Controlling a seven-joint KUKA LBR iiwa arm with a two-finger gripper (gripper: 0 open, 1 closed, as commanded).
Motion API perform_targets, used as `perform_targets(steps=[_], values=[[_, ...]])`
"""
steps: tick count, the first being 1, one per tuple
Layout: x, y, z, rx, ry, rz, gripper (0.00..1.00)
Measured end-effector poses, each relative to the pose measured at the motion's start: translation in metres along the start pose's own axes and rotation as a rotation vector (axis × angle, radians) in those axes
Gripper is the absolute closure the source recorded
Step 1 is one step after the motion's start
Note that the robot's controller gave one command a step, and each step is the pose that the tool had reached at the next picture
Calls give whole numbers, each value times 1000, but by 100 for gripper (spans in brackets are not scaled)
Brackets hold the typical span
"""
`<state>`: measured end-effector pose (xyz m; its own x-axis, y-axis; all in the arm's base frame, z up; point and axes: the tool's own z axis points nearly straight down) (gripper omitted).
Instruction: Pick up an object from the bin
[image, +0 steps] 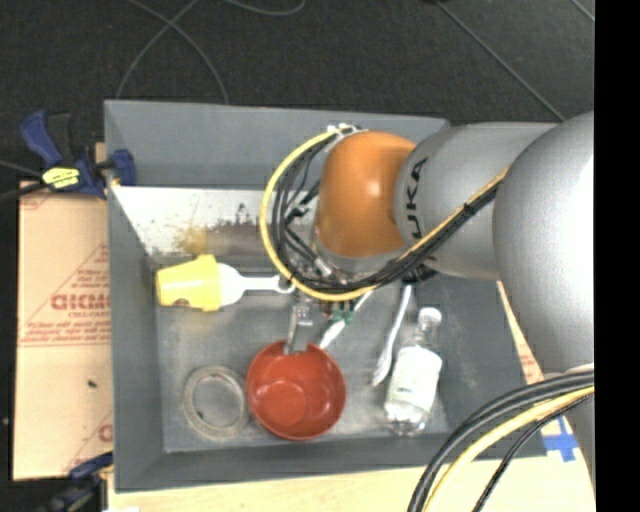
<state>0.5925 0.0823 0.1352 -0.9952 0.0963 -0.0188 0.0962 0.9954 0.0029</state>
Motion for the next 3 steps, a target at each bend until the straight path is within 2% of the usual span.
perform_targets(steps=[1, 2, 3], values=[[10, -33, 65, 5, 17, -121, 0], [-20, -28, 29, -3, -7, 2, 0], [-20, -28, 29, -3, -7, 2, 0]])
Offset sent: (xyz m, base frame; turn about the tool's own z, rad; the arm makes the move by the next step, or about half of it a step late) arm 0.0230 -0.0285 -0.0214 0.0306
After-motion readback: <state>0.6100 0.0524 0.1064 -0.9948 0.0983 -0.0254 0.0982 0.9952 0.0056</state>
